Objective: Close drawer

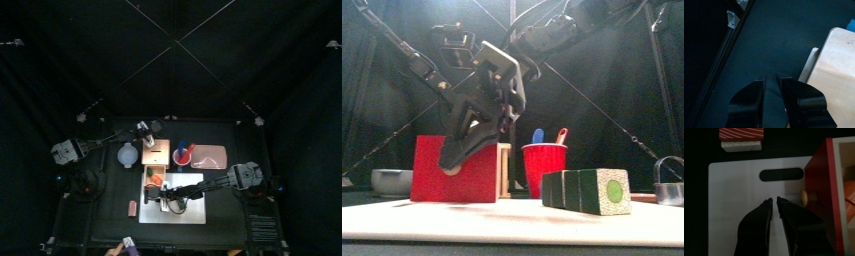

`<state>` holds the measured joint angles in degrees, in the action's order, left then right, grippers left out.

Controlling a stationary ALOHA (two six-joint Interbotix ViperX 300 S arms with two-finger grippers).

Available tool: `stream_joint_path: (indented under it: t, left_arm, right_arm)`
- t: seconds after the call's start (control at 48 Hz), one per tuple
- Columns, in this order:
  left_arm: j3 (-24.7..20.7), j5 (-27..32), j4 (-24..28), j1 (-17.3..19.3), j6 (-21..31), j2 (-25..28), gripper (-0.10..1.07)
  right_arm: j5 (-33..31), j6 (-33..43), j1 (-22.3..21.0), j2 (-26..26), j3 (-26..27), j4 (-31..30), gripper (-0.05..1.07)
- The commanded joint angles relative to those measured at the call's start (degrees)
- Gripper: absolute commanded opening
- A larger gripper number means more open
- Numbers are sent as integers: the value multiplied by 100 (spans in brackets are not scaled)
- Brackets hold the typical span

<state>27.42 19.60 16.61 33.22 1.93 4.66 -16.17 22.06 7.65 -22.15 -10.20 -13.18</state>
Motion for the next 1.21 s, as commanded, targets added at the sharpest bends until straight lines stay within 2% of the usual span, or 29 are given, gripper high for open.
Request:
stream_joint_path:
  t: [0.0,0.417,0.729,1.188]
  left_arm:
    - [-158,-62,-26,-35,-9,-44,67]
    - [-44,-141,-26,-44,-9,-26,67]
    - [-9,-176,-26,-44,-9,-26,67]
    - [-9,-193,-53,-44,0,18,67]
  right_arm:
    - [-9,26,-132,141,123,-44,58]
    - [-18,26,-387,132,88,-158,58]
    - [-308,-26,-457,141,88,-255,58]
    - [-334,-26,-729,158,149,-703,58]
